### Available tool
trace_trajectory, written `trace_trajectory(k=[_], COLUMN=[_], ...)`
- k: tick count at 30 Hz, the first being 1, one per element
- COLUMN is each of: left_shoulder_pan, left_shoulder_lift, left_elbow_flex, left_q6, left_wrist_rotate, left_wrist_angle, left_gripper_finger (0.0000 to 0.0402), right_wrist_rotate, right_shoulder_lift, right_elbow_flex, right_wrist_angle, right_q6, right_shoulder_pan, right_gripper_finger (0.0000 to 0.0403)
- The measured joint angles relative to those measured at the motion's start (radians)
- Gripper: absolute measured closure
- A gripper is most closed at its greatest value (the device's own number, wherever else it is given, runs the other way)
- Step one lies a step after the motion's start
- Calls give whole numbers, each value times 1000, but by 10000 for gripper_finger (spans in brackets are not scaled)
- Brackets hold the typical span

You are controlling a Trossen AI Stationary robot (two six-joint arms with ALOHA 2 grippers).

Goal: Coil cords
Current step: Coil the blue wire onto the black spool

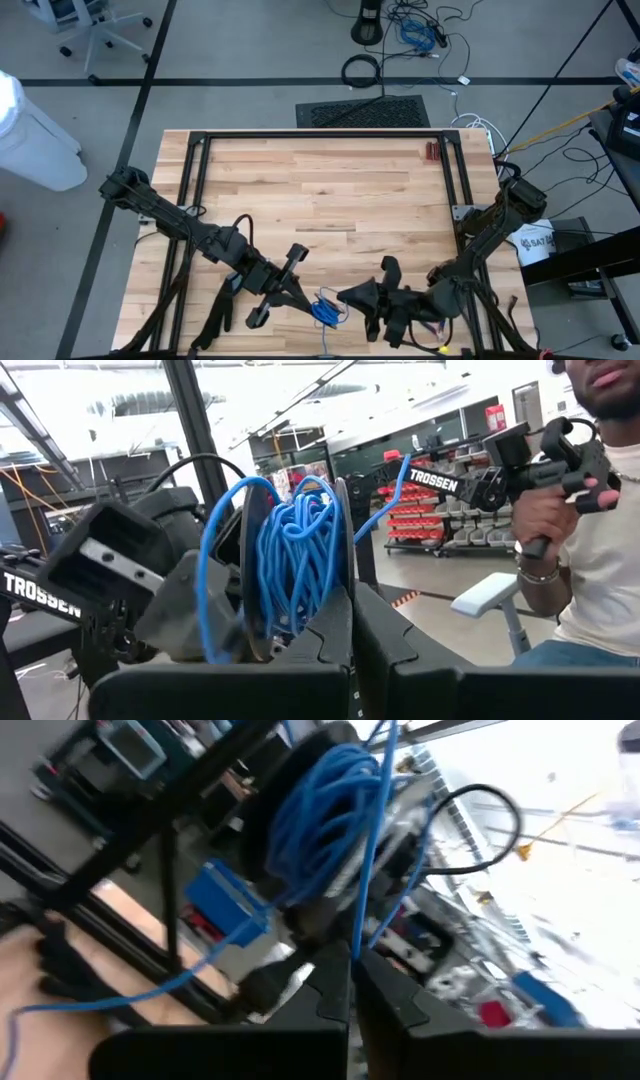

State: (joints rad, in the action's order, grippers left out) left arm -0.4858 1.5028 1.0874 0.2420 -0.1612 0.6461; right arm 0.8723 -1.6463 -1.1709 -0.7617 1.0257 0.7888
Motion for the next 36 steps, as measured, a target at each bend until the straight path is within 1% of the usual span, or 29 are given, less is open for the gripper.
trace_trajectory(k=[3,9,13,20,23,25,28,32,36], left_shoulder_pan=[0,0,0,0,-1,-1,0,0,0], left_shoulder_lift=[0,0,0,0,0,0,0,0,0], left_elbow_flex=[0,0,0,0,0,0,0,0,0], left_q6=[4,8,7,3,0,-2,-20,-24,-25], left_wrist_rotate=[0,3,74,88,95,138,183,192,191], left_wrist_angle=[0,35,44,59,69,68,50,26,26], left_gripper_finger=[401,401,401,401,402,401,401,401,402], right_wrist_rotate=[-15,-19,-64,-74,-123,-142,-128,-44,-29], right_shoulder_lift=[0,0,0,0,0,0,0,0,0], right_elbow_flex=[0,0,0,0,0,0,0,0,0], right_wrist_angle=[37,56,62,57,82,93,91,50,50], right_q6=[-78,-125,-153,-173,-213,-230,-231,-198,-203], right_shoulder_pan=[-9,-11,-11,-21,-35,-42,-43,-30,-27], right_gripper_finger=[401,402,402,403,403,403,403,403,400])
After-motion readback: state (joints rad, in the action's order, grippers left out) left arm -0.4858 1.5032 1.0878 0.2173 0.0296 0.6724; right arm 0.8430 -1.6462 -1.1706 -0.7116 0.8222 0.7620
